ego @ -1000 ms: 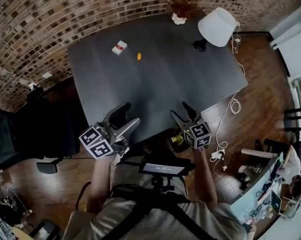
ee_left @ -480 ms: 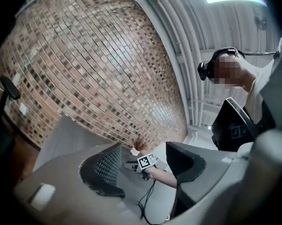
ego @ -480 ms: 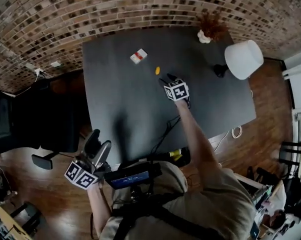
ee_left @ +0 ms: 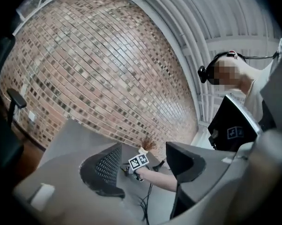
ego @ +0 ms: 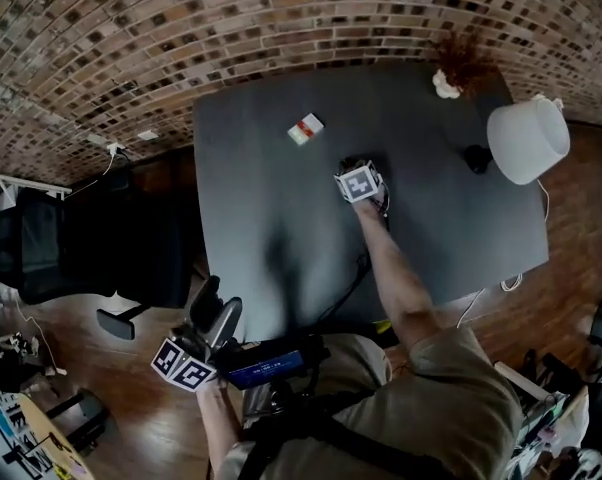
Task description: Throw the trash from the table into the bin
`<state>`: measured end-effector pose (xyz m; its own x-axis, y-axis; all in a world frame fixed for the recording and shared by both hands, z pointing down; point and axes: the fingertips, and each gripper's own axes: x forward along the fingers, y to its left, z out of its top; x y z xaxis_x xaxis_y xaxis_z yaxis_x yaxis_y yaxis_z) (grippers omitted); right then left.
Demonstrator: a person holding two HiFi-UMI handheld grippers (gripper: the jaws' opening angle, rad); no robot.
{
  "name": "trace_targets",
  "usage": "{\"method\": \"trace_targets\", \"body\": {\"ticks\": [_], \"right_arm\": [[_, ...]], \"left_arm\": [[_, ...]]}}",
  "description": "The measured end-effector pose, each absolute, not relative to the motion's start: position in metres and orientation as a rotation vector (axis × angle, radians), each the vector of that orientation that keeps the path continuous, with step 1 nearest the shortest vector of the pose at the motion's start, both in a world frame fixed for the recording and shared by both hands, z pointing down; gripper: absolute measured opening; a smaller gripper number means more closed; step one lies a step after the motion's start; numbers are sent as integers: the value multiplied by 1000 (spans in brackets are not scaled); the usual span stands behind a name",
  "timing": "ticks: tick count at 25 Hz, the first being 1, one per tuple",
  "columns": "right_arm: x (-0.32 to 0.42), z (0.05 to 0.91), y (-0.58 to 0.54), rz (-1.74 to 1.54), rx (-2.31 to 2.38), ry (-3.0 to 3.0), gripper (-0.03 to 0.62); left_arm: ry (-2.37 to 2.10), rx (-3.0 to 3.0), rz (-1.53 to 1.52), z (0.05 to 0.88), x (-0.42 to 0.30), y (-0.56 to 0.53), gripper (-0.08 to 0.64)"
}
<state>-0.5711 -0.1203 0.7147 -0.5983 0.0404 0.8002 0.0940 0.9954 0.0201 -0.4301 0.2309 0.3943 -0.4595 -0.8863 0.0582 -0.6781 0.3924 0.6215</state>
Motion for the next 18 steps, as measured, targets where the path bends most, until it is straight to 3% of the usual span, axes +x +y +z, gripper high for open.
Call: {"method": "trace_targets", "body": {"ticks": [8, 12, 18], "right_arm": [[-427, 588, -55, 299, -139, -2536, 38], [-294, 515, -22, 352, -4, -2712, 38], [-68, 512, -5, 396, 591, -2646, 38]], "left_arm": [[-1927, 1788, -749, 397, -406, 192, 287], [-1662, 2010, -687, 410, -361, 166, 287], [-1269, 2243, -562, 397, -271, 132, 287]]}}
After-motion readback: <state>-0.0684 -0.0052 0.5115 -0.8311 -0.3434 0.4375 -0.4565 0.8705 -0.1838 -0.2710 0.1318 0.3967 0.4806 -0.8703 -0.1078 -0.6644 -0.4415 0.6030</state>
